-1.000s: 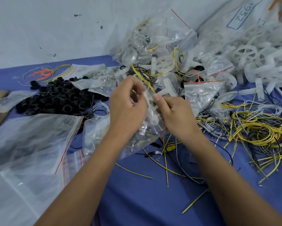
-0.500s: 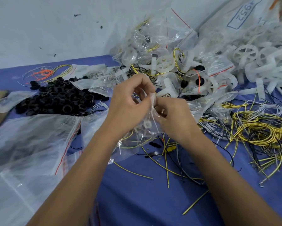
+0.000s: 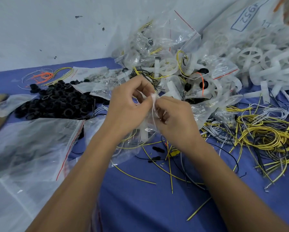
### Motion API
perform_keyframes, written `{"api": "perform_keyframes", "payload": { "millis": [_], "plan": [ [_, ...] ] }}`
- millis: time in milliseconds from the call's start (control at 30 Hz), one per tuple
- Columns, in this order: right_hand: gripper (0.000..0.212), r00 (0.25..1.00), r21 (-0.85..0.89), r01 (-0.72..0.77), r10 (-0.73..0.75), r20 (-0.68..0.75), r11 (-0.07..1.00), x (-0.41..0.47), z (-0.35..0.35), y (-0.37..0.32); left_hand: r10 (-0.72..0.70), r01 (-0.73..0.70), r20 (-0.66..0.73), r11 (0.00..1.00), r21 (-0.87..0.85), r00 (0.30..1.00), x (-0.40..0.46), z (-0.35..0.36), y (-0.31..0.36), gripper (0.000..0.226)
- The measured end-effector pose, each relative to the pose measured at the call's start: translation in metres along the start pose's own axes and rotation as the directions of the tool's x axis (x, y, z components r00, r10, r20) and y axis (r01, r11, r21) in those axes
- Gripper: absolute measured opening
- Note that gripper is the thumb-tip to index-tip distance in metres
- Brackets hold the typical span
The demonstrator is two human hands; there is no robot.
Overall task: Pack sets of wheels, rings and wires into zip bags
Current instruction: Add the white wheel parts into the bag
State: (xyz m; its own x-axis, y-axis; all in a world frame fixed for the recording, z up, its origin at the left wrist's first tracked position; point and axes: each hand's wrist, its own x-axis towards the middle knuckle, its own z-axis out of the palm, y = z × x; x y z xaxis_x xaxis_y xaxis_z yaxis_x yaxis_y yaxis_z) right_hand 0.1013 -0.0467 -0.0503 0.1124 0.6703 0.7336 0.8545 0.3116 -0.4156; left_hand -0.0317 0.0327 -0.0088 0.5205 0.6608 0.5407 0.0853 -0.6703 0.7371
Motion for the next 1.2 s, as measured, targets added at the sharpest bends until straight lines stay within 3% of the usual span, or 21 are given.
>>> {"api": "perform_keyframes", "payload": {
  "millis": [67,133,200,267,367,433,500,533,567,600,633,667,700,733,767,833,900,967,1033,1100,1200],
  "plan": [
    [0.021,0.988,0.144,-0.139,0.146,-0.042,0.98,-0.002,0.002,-0.001,0.027,-0.027,0.001,1.0,-0.013,1.0,0.0,0.001,0.002,0.015],
    [0.012,0.946,0.451,-0.318,0.313,0.086,0.834,-0.003,0.002,-0.002,0.024,-0.024,-0.003,1.0,-0.016,1.0,0.001,0.0,0.0,0.014],
    [0.006,0.918,0.572,-0.394,0.341,0.204,0.719,-0.002,-0.001,-0.005,0.01,-0.011,-0.017,1.0,-0.002,1.0,0.001,0.0,-0.002,0.012],
    [0.017,0.91,0.484,-0.411,0.375,0.174,0.772,0.0,-0.001,-0.004,-0.01,0.01,-0.054,1.0,0.0,0.999,0.001,-0.002,-0.004,0.011],
    [0.053,0.924,0.164,-0.38,0.365,0.112,0.91,-0.003,-0.001,0.0,-0.033,0.033,-0.1,0.999,0.001,0.994,0.001,-0.003,-0.005,0.01],
    [0.07,0.881,0.223,-0.458,0.406,0.242,0.861,-0.006,0.0,0.001,-0.032,0.035,-0.118,0.999,0.029,0.993,0.0,-0.001,-0.004,0.01],
    [0.086,0.788,0.436,-0.602,0.409,0.46,0.669,-0.005,0.003,-0.002,-0.032,0.039,-0.132,0.998,0.045,0.991,0.0,0.001,-0.002,0.01],
    [0.088,0.765,0.592,-0.642,0.365,0.53,0.487,-0.003,0.003,-0.003,-0.032,0.039,-0.141,0.998,0.042,0.989,0.001,0.002,-0.001,0.01],
    [0.088,0.77,0.711,-0.636,0.31,0.558,0.301,0.0,0.003,-0.005,-0.029,0.035,-0.157,0.999,0.037,0.987,0.002,0.002,0.0,0.008],
    [0.083,0.788,0.767,-0.608,0.276,0.55,0.207,0.002,0.002,-0.008,-0.022,0.029,-0.176,0.999,0.036,0.984,0.002,0.001,0.001,0.006],
    [0.074,0.8,0.761,-0.592,0.303,0.518,0.264,0.002,0.002,-0.009,-0.015,0.022,-0.195,0.999,0.036,0.981,0.003,0.0,0.002,0.005],
    [0.066,0.816,0.673,-0.577,0.354,0.457,0.462,0.0,0.001,-0.009,-0.009,0.017,-0.21,0.999,0.038,0.978,0.004,-0.001,0.002,0.005],
    [0.063,0.858,0.505,-0.509,0.362,0.365,0.697,-0.002,0.003,-0.006,-0.005,0.015,-0.221,0.999,0.042,0.975,0.004,-0.002,0.002,0.006],
    [0.061,0.886,0.31,-0.432,0.335,0.32,0.847,-0.004,0.004,-0.004,-0.007,0.019,-0.227,0.999,0.048,0.974,0.003,-0.002,0.001,0.007],
    [0.059,0.892,0.192,-0.382,0.306,0.333,0.904,-0.005,0.005,-0.003,-0.014,0.027,-0.229,0.998,0.056,0.973,0.002,-0.002,0.0,0.008],
    [0.042,0.858,0.311,-0.394,0.224,0.463,0.865,-0.006,0.003,-0.007,-0.022,0.038,-0.226,0.997,0.07,0.974,0.0,0.002,0.0,0.009],
    [0.016,0.794,0.534,-0.493,0.104,0.599,0.687,-0.007,0.0,-0.008,-0.006,0.024,-0.219,0.996,0.082,0.976,0.0,0.004,0.0,0.01],
    [0.018,0.768,0.596,-0.54,0.058,0.638,0.594,-0.008,-0.001,-0.008,0.014,0.005,-0.215,0.996,0.088,0.976,0.002,0.005,-0.001,0.008],
    [0.016,0.813,0.613,-0.522,0.13,0.567,0.593,-0.006,0.001,-0.011,0.014,0.006,-0.239,0.997,0.082,0.971,0.002,0.008,-0.003,0.007],
    [0.011,0.885,0.611,-0.457,0.261,0.385,0.647,-0.004,0.002,-0.011,-0.008,0.026,-0.269,0.998,0.062,0.963,-0.002,0.015,-0.006,0.007],
    [0.029,0.932,0.394,-0.359,0.35,0.099,0.846,-0.005,-0.001,-0.002,-0.04,0.053,-0.251,0.998,0.043,0.967,-0.01,0.03,-0.013,0.01]
  ]
}}
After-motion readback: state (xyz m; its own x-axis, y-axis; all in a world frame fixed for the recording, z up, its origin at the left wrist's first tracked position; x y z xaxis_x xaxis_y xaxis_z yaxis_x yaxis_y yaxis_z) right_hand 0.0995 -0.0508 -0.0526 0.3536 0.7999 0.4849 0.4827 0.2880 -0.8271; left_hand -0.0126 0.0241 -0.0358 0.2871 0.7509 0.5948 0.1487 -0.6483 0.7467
